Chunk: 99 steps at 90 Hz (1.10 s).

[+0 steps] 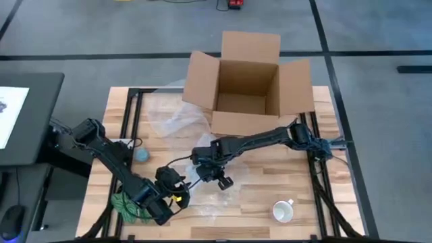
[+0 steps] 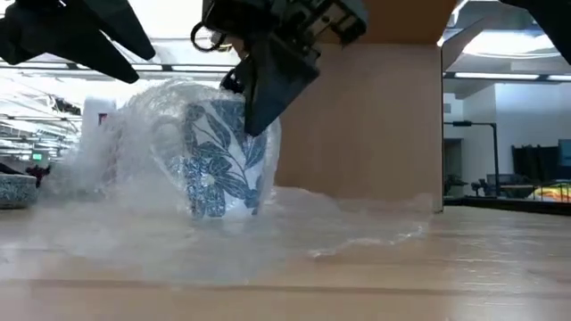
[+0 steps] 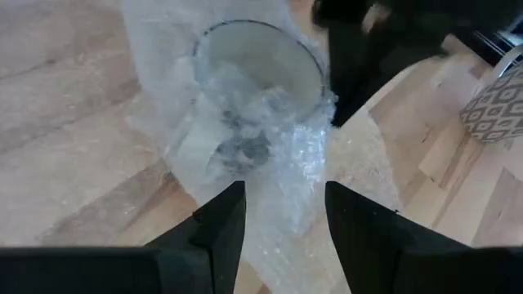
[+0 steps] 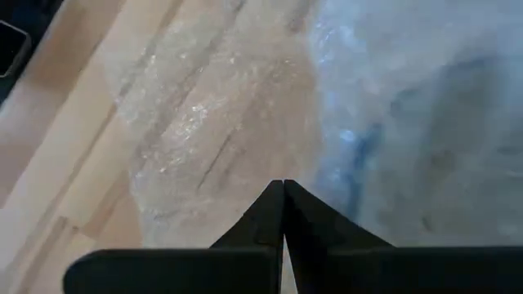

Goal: Wrap mug
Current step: Wrap the white blue mug with bubble wrap

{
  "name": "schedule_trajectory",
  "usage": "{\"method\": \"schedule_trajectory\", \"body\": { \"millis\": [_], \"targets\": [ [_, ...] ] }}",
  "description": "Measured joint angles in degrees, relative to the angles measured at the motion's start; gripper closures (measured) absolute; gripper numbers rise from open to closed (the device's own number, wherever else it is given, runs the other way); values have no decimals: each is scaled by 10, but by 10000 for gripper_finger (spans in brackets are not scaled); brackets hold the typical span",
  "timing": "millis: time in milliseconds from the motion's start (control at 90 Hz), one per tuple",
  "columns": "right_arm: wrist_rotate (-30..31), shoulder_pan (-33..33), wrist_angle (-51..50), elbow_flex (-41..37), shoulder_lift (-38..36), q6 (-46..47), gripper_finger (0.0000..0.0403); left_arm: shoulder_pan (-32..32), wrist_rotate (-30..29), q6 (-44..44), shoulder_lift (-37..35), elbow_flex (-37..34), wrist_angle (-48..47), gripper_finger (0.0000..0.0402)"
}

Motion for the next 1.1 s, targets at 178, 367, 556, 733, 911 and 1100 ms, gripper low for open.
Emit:
{"method": "schedule_trajectory", "body": {
  "millis": [178,367,556,733,911,1100],
  "targets": [
    [39,4,-25,54,-12,1,403,0,0,1,0,0,-1,254],
    [40,8,-15,80,-12,15,403,0,-1,1,0,0,-1,254],
    [39,-2,24,51,15,41,403,-1,0,0,0,0,1,254],
    [34,-20,34,53,37,50,403,-1,0,4,0,0,8,254],
    [21,-27,33,54,44,50,403,-1,0,10,0,0,12,254],
    [22,-26,25,51,28,41,403,-1,0,10,0,0,13,254]
  ]
}}
